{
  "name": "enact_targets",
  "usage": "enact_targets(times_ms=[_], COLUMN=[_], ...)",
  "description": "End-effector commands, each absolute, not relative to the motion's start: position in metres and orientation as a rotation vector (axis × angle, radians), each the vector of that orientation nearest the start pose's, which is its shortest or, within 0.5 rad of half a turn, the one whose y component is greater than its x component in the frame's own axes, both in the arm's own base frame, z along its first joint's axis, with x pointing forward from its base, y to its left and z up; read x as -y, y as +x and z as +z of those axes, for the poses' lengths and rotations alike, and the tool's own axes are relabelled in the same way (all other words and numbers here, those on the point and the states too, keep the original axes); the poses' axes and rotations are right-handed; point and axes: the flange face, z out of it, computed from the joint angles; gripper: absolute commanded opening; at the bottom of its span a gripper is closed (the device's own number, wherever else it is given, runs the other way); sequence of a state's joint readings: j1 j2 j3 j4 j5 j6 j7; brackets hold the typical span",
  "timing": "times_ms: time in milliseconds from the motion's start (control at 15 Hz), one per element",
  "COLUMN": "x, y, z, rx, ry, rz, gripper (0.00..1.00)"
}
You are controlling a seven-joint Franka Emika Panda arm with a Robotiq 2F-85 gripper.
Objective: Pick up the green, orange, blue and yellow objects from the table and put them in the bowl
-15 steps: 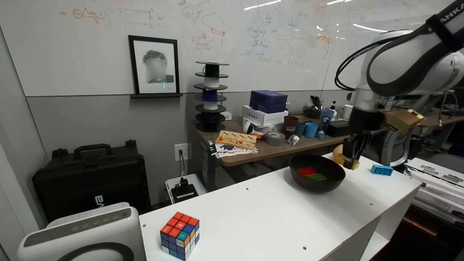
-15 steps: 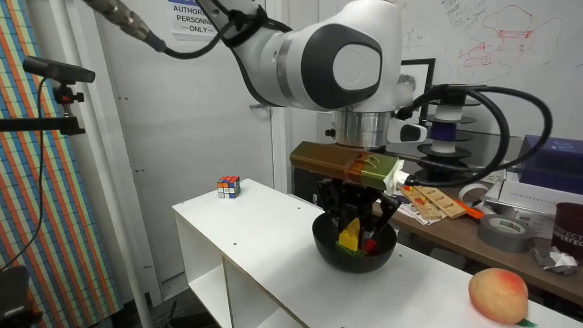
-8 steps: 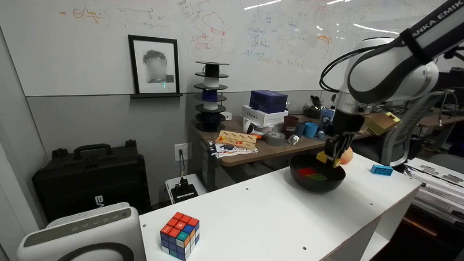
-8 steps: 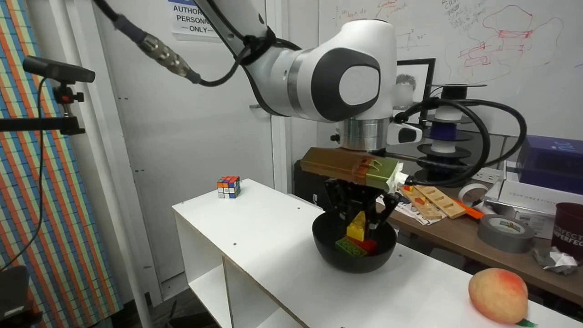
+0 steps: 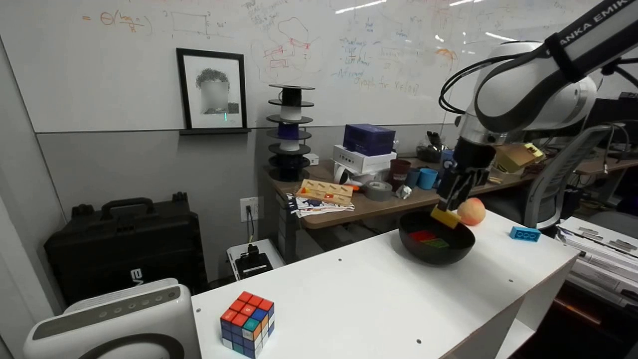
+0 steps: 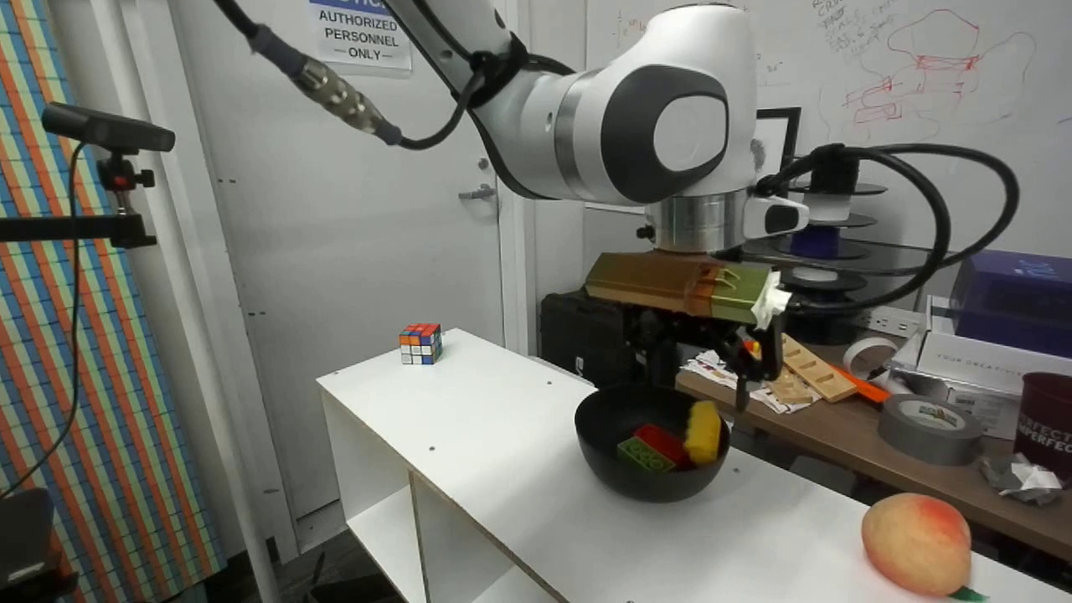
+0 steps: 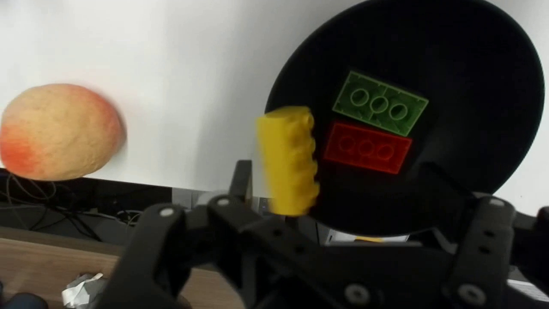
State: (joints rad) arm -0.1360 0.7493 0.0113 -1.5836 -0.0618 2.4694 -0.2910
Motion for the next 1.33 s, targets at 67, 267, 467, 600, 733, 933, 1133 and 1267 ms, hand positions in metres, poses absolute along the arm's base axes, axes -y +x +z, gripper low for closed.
enact_targets(times_ms=[67, 267, 467, 600, 733, 933, 1133, 1267], x=[0.104, 0.107, 0.121, 0.142, 0.168, 0.218, 0.262, 0.277], y=[0.703, 0.701, 0.692, 0.681, 0.668, 0.652, 0.647, 0.644], z=[0.237, 0.24, 0.252, 0.261, 0.27, 0.284, 0.289, 0.289], rx=[0.338, 0.367, 0.453, 0.528, 0.601, 0.747, 0.884, 0.881], ry=[-3.159, -3.148, -3.148, -3.124, -3.077, -3.086, -3.141, -3.129], rz=[-0.254, -0.253, -0.187, -0.041, 0.164, 0.418, 0.563, 0.596], gripper=[1.0, 1.0, 1.0, 1.0, 1.0, 1.0, 1.0, 1.0])
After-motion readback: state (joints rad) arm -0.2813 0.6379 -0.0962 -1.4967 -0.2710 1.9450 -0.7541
